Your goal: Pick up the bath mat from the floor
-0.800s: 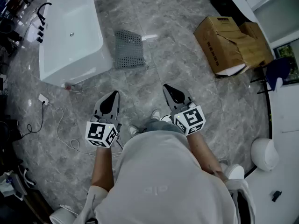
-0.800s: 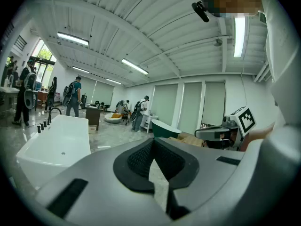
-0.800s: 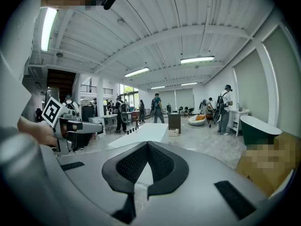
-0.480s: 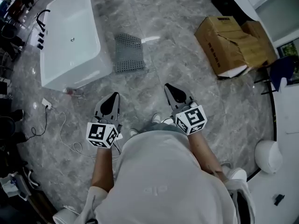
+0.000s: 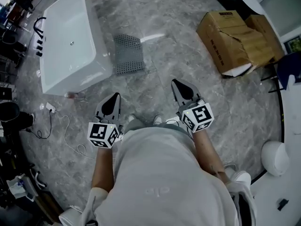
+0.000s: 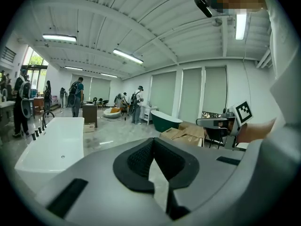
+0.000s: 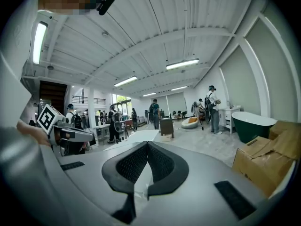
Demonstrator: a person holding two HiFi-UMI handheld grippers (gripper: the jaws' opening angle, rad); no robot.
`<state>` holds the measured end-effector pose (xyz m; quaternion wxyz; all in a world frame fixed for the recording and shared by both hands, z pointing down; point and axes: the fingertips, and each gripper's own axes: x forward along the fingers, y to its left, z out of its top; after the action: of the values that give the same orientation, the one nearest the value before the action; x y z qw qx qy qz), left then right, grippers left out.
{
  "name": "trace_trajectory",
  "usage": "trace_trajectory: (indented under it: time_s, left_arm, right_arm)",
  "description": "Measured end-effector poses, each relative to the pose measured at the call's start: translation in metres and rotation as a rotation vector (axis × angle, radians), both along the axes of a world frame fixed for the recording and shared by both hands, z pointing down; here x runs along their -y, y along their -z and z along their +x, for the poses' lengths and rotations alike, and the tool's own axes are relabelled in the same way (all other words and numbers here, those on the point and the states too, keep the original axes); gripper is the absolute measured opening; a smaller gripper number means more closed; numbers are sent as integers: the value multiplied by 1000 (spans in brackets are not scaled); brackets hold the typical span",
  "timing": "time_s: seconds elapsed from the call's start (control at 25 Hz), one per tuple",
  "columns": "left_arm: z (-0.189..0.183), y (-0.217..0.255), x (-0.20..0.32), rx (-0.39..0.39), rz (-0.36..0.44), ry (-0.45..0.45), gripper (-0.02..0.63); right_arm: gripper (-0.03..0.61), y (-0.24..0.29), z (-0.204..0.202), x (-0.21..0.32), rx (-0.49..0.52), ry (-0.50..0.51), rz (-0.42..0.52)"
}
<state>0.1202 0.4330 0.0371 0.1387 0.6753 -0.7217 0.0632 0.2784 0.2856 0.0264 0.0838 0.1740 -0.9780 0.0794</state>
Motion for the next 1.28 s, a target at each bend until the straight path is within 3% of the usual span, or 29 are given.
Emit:
trace_trajectory:
  time_s: [0.24, 0.52, 1.0, 1.28]
  left_arm:
    - [-24, -17, 32, -17, -26, 10, 17]
    - [-92, -38, 83, -58, -62, -22, 17]
    - [-216, -82, 169, -104, -175, -148, 17]
    - [-255, -120, 205, -149, -251, -223, 17]
  right_arm:
    - [26, -15, -22, 31, -18, -2, -12]
    - [26, -29, -89, 69, -68, -6, -25]
    - [26, -63, -216, 134, -162, -60, -88]
    - [28, -89, -251, 155, -234, -107, -134]
